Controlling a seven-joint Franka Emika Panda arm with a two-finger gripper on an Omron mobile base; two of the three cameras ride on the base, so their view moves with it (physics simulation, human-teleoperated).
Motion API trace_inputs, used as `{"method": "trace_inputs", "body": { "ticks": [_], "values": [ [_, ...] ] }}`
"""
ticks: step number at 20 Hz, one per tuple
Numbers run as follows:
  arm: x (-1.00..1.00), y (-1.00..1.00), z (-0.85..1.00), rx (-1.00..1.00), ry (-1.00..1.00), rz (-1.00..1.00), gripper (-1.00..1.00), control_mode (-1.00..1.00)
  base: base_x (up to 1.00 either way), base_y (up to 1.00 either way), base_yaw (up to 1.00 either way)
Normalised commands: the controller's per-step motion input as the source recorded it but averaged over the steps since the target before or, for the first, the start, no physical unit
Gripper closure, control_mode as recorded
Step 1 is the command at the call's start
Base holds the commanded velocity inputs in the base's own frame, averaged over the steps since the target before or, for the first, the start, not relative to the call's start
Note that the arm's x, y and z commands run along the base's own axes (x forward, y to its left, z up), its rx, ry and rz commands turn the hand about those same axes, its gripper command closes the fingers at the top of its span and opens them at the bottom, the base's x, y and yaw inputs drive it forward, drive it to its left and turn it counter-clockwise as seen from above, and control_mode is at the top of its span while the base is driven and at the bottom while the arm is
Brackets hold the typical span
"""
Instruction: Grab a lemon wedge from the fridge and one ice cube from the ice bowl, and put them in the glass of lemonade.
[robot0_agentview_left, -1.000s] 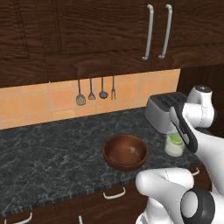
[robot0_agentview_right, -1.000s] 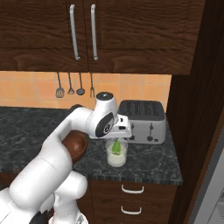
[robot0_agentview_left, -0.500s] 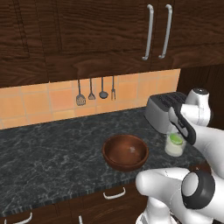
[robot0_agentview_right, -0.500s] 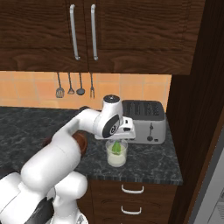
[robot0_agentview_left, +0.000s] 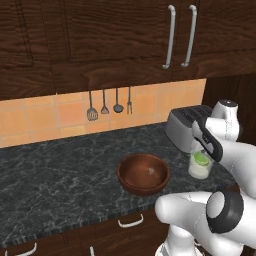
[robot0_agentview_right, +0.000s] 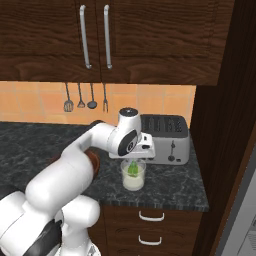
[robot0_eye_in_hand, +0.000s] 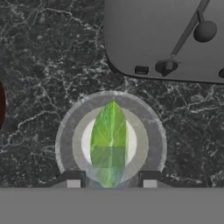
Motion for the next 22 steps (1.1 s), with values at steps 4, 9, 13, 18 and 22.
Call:
{"method": "trace_inputs", "body": {
  "ticks": [4,9,13,18,22],
  "values": [
    [0.0,0.0,0.0,0.0,0.0,0.0,-1.0,-1.0,0.0,0.0,0.0],
    [0.0,0.0,0.07,0.0,0.0,0.0,-1.0,-1.0,0.0,0.0,0.0],
    [-0.19,0.06,0.51,0.0,0.0,0.0,-1.0,-1.0,0.0,0.0,0.0],
    [-0.33,0.05,0.45,0.0,0.0,0.0,-1.0,-1.0,0.0,0.0,0.0],
    [-0.54,0.0,0.0,0.0,0.0,0.0,-1.0,-1.0,0.0,0.0,0.0]
  ]
}}
